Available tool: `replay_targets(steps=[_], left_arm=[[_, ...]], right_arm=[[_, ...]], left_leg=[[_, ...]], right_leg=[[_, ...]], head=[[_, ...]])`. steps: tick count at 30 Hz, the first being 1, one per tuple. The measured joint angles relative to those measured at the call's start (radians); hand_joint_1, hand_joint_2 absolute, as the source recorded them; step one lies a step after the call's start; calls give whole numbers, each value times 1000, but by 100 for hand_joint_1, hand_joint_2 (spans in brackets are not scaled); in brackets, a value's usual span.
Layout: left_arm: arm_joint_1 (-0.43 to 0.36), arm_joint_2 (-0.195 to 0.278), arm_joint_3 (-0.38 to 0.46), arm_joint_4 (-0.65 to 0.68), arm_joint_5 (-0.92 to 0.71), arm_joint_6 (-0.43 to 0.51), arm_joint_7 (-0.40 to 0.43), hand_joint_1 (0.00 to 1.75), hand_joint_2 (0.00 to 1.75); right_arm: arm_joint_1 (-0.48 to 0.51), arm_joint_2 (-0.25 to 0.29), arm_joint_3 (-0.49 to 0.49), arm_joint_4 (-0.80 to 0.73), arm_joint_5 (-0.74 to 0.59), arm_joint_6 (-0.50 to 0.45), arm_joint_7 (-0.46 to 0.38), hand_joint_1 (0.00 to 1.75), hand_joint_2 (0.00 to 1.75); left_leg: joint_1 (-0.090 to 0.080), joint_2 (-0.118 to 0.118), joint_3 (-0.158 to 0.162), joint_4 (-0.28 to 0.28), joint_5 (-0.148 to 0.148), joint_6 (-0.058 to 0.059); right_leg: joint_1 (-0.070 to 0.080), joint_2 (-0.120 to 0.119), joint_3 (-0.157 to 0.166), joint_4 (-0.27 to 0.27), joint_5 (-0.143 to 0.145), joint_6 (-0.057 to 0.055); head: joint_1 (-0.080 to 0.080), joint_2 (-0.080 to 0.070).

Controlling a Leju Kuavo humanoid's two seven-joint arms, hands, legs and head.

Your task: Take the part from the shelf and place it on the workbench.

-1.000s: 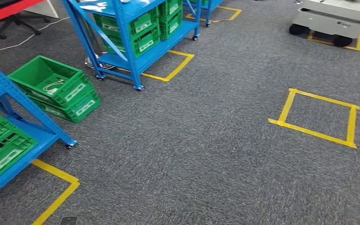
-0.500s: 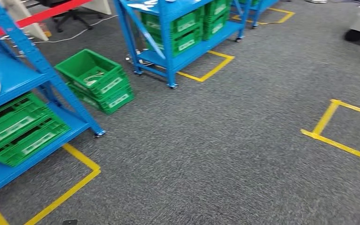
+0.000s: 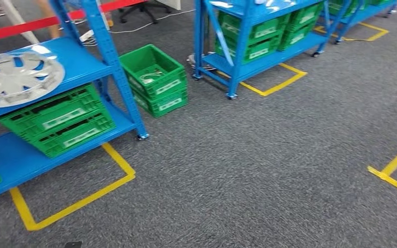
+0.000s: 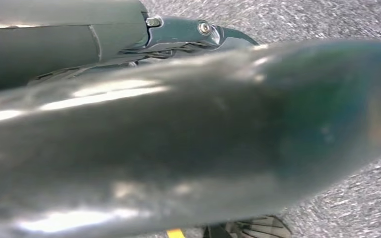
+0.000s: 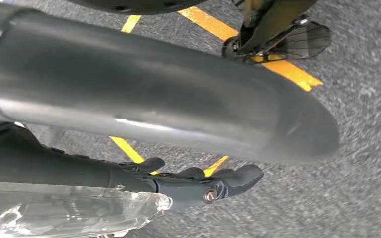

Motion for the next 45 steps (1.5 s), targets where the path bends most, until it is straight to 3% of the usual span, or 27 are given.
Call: replay_targets(steps=[1, 2, 4, 6, 8, 10, 12, 14, 15, 17, 18, 19, 21, 23, 26, 28, 30, 31, 32, 33, 34, 36, 38, 39, 40, 43, 45], left_arm=[[-1, 0, 0, 0, 0, 0, 0, 0, 0], [-1, 1, 0, 0, 0, 0, 0, 0, 0], [1, 2, 0, 0, 0, -1, 0, 0, 0], [0, 3, 0, 0, 0, -2, 0, 0, 0], [-1, 4, 0, 0, -1, -3, 0, 0, 0], [2, 5, 0, 0, -1, -3, 0, 0, 0], [6, 6, 0, 0, -1, -3, 0, 0, 0], [3, 6, 0, 0, -3, -3, 0, 0, 0], [1, 6, 0, 0, -4, -4, 0, 0, 0], [0, 6, 0, 1, -7, -6, 0, 0, 0], [1, 7, 0, 1, -8, -6, -1, 0, 0], [3, 8, 0, 1, -8, -6, -2, 0, 0], [3, 10, 0, 1, -9, -6, -3, 0, 0], [-2, 12, -1, 1, -11, -7, -3, 0, 0], [2, 12, -1, 1, -13, -7, -4, 0, 0], [5, 13, -1, 1, -14, -6, -5, 0, 0], [2, 13, -1, 1, -16, -4, -7, 0, 0], [1, 13, -1, 1, -18, -3, -7, 0, 0], [1, 12, -1, 1, -19, -1, -6, 0, 0], [2, 12, -1, 1, -19, 2, -6, 0, 0], [3, 12, -1, 1, -19, 5, -4, 0, 0], [3, 12, 0, 1, -19, 9, 3, 0, 0], [3, 12, 0, 1, -19, 11, 11, 0, 0], [4, 13, 0, 1, -19, 11, 15, 0, 0], [5, 13, 0, 1, -19, 11, 17, 0, 0], [6, 14, 0, 1, -19, 12, 21, 0, 0], [5, 14, 0, 1, -19, 12, 21, 0, 0]], right_arm=[[2, 0, 0, 0, 0, 0, 0, 0, 0], [4, 0, 0, 1, 0, 0, 0, 0, 0], [5, 0, 0, 1, 0, 0, 1, 0, 0], [4, 0, 0, 2, 0, 0, 0, 0, 0], [4, 1, 0, 3, 0, 1, 0, 0, 0], [4, 1, 0, 4, 0, 1, 1, 0, 0], [3, 2, 0, 4, 0, 1, 0, 0, 0], [3, 2, 1, 4, 0, 1, 0, 0, 0], [5, 2, 1, 4, 0, 1, 0, 0, 0], [6, 2, 0, 4, 0, 2, 0, 0, 0], [5, 2, 0, 4, 0, 2, 0, 0, 0], [4, 2, 0, 4, 0, 3, 0, 0, 0], [1, 2, 0, 4, 0, 5, -1, 0, 0], [0, 2, 0, 4, 0, 7, -3, 0, 0], [-5, 2, 0, 4, -1, 9, -4, 0, 0], [-8, 2, 0, 4, -1, 11, -5, 0, 0], [-5, 2, 0, 4, -1, 11, -6, 0, 0], [-3, 2, 0, 4, -1, 11, -6, 0, 0], [-1, 2, 0, 4, -2, 11, -6, 0, 0], [0, 2, 0, 4, -2, 11, -6, 0, 0], [0, 2, 0, 4, -3, 11, -6, 0, 0], [-1, 2, 0, 4, -5, 12, -9, 0, 0], [-4, 2, 0, 4, -9, 12, -12, 0, 0], [-6, 2, 0, 4, -11, 13, -13, 0, 0], [-8, 2, 0, 4, -12, 14, -13, 0, 0], [-7, 2, -1, 4, -13, 17, -14, 0, 0], [-7, 2, -1, 4, -13, 17, -15, 0, 0]], left_leg=[[0, -15, -1, 0, 0, 1], [0, -31, 0, 1, 1, 1], [1, -61, 1, 1, 2, -2], [1, -89, -1, 4, 4, -9], [2, -113, -10, 5, 9, -22], [7, -137, -20, 4, 18, -36], [6, -104, -34, 24, 4, -46], [2, -38, -76, 113, -51, -51], [2, -19, -107, 179, -85, -53], [2, -8, -144, 269, -115, -53], [2, -7, -139, 266, -105, -52], [1, -2, -114, 228, -79, -49], [-6, 38, -39, 101, -26, -41], [-13, 71, 4, 19, -7, -31], [-13, 50, 5, 1, -5, -17], [-6, 30, 6, -3, 0, -7], [-2, 9, 3, -4, 4, 0], [-2, -4, 2, -3, 5, 1], [-2, -17, 1, -3, 6, 2], [-1, -32, 1, -3, 7, 1], [0, -45, 2, -3, 7, 0], [2, -69, 3, -1, 8, -7], [1, -85, -2, 4, 8, -17], [0, -89, -5, 6, 7, -19], [0, -92, -9, 7, 9, -13], [1, -91, -14, 4, 18, 18], [2, -90, -14, 0, 21, 18]], right_leg=[[0, 6, -27, 50, -14, 1], [-1, 9, -39, 68, -9, 1], [-3, 21, -9, -9, 52, -2], [-11, 77, 49, -140, 108, -3], [-16, 120, 77, -199, 120, -8], [-14, 104, 79, -200, 122, -20], [-13, 76, 79, -203, 127, -33], [-10, 44, 79, -206, 129, -43], [-8, 26, 78, -206, 128, -46], [-5, -9, 77, -206, 127, -49], [-3, -24, 77, -206, 127, -50], [-3, -37, 78, -205, 126, -49], [1, -60, 80, -204, 124, -46], [6, -79, 80, -203, 121, -38], [8, -98, 87, -204, 116, -22], [5, -59, 70, -160, 84, -10], [0, -8, 13, -38, 21, -1], [-1, 2, -19, 28, -4, 1], [-2, 7, -42, 71, -13, 3], [-2, 10, -48, 77, -1, 3], [-3, 13, -34, 42, 28, 4], [-9, 36, 24, -92, 99, 4], [-13, 63, 61, -185, 128, -2], [-14, 69, 66, -199, 128, -5], [-14, 69, 67, -203, 129, -9], [-12, 69, 65, -204, 136, -15], [-9, 70, 62, -204, 138, -20]], head=[[1, 0], [2, 0], [2, 0], [2, 0], [1, 0], [1, 0], [-3, 0], [-11, 0], [-14, 0], [-14, 0], [-14, 0], [-14, 0], [-14, 0], [-15, 0], [-13, 0], [-8, 0], [0, 0], [1, 0], [2, 0], [3, 0], [3, 0], [3, 0], [4, 0], [4, 0], [3, 0], [2, 0], [2, 0]])
